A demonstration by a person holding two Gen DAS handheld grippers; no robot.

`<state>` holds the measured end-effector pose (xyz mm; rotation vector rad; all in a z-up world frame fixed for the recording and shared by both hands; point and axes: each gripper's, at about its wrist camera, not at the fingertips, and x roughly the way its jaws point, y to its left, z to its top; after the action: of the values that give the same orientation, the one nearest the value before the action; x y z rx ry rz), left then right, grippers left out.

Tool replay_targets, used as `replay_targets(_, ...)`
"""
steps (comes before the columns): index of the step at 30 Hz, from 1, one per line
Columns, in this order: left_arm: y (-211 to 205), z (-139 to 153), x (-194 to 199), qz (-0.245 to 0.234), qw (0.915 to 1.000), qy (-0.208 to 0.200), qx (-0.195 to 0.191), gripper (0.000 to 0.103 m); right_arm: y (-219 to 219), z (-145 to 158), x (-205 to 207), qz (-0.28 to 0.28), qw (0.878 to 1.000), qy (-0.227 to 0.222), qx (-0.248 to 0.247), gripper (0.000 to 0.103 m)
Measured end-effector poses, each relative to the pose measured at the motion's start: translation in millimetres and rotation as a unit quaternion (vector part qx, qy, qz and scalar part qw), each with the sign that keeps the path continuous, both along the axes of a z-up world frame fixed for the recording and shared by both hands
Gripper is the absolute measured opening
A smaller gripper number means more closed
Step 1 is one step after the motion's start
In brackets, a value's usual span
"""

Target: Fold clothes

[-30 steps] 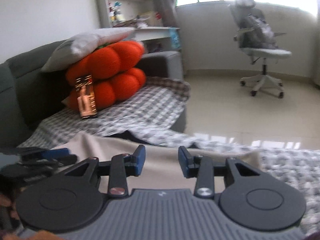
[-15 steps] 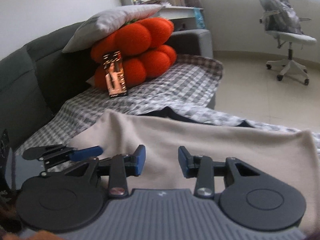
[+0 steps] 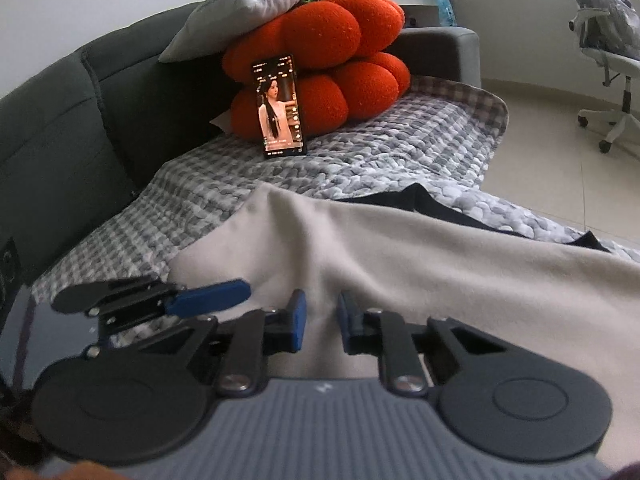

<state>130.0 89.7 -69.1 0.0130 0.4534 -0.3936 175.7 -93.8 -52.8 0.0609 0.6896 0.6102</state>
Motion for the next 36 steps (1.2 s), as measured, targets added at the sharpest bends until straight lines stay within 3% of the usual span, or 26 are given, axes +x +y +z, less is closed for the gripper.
replay_targets(27,9,1,0,-0.004,0.9994,0.013,-0.033,0.033,75,-8,79,0.025,0.997,-0.022,-0.075,0.016)
replay_targets(32,12,7,1,-0.004,0.9991,0.019,-0.038,0.033,66,3,83,0.009,0.998,-0.029,-0.054,0.015)
replay_targets(36,13,18,4,-0.002,0.9995,0.017,-0.026,0.033,39,24,70,-0.005,0.998,-0.044,-0.032,0.024)
